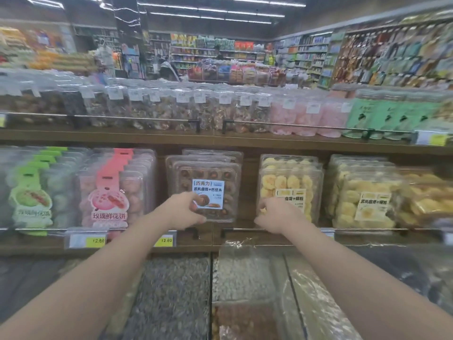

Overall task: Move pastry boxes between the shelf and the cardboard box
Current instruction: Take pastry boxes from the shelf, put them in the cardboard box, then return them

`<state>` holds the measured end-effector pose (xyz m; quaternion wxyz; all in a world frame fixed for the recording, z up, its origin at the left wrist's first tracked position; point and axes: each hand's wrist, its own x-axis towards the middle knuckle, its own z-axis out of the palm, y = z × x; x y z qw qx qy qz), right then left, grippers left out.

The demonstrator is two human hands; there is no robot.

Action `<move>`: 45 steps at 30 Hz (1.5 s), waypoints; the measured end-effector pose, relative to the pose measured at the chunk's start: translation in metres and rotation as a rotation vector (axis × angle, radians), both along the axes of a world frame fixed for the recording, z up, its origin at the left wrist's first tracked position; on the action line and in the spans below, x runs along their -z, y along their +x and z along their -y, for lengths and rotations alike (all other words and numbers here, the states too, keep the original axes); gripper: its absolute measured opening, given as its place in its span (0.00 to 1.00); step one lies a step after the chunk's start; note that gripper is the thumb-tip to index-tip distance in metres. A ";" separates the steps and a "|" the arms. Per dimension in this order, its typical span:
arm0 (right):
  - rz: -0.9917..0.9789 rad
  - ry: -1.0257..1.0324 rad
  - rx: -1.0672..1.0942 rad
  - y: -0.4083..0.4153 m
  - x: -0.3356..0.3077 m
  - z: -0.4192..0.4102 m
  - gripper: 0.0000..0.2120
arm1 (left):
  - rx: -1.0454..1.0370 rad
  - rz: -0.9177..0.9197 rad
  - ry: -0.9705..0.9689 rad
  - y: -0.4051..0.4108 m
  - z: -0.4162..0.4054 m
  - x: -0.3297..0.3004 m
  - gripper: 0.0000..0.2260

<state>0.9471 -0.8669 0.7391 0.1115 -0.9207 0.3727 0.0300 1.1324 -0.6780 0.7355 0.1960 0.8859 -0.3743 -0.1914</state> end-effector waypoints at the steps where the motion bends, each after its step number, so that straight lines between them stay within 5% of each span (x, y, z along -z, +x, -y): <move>1: 0.001 -0.003 -0.010 -0.012 -0.003 -0.001 0.22 | 0.038 -0.023 -0.002 -0.010 -0.001 -0.001 0.24; 19: 0.094 0.060 0.079 -0.179 -0.054 -0.039 0.31 | 0.245 0.133 0.019 -0.161 0.007 -0.045 0.21; 36: 0.074 0.105 0.749 -0.451 -0.043 -0.226 0.30 | 1.000 0.109 -0.060 -0.395 -0.015 -0.040 0.19; 40: 0.064 0.093 0.963 -0.541 -0.033 -0.295 0.21 | 1.201 0.066 -0.026 -0.491 -0.041 -0.030 0.18; 45: 0.051 0.092 1.191 -0.656 -0.025 -0.393 0.31 | 1.427 0.061 -0.010 -0.622 -0.087 -0.025 0.17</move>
